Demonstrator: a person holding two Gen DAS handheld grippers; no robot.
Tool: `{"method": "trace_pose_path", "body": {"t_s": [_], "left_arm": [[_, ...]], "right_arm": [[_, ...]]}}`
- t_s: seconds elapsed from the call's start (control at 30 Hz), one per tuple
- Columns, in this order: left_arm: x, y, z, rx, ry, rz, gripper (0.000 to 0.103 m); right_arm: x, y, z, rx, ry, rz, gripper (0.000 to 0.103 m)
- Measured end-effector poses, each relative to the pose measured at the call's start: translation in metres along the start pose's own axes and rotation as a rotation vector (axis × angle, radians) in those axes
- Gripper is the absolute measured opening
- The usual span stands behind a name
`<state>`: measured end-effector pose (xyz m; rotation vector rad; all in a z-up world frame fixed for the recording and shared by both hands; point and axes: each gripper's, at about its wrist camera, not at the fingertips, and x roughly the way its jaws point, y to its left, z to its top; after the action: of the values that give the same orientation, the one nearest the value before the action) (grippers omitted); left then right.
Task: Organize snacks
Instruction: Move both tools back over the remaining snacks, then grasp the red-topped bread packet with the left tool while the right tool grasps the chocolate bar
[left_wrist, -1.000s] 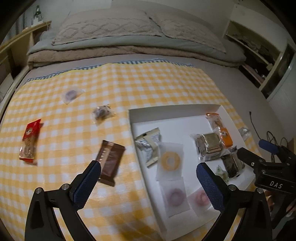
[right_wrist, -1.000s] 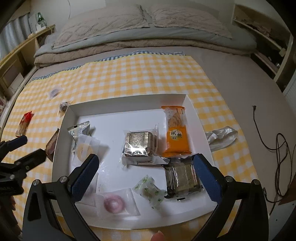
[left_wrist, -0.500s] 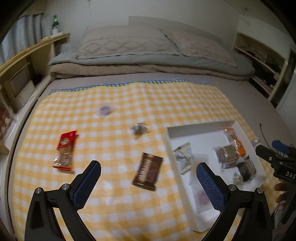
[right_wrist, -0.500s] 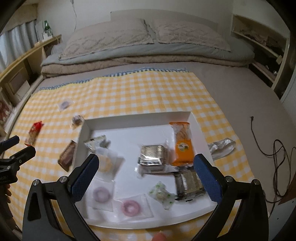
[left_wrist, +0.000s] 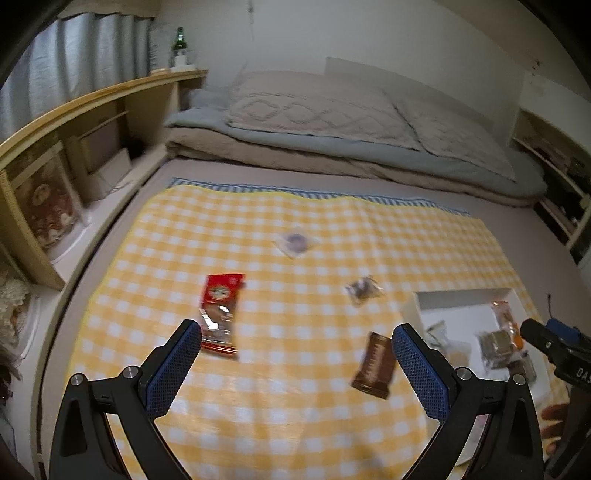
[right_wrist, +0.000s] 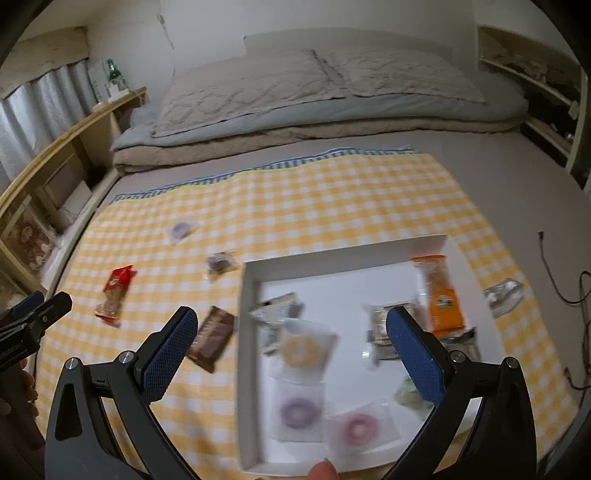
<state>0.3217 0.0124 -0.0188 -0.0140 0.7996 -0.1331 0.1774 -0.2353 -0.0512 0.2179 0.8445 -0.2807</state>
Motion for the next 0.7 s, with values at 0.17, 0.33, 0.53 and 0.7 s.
{"method": "trace_pose_path", "body": {"t_s": [0.17,0.33,0.53,0.7], "left_arm": [[0.007,0.023,0.003,-0.011,-0.007,0.061,0.103],[0.037,0.041,0.007,-0.009,0.005,0.129,0.103],[0.096,0.06,0.009,-0.027,0.06,0.161,0.103],[0.141,0.064,0.009,-0.008,0.081,0.19,0.103]], "right_arm": [[0.014,0.025,-0.003,0.026,0.009,0.051,0.103],[0.033,0.05,-0.009,0.041,0.047,0.061,0.103],[0.067,0.081,-0.022,0.089,0.119,-0.019,0.097],[0.099,0.102,-0.034,0.104,0.2,-0.067,0.081]]}}
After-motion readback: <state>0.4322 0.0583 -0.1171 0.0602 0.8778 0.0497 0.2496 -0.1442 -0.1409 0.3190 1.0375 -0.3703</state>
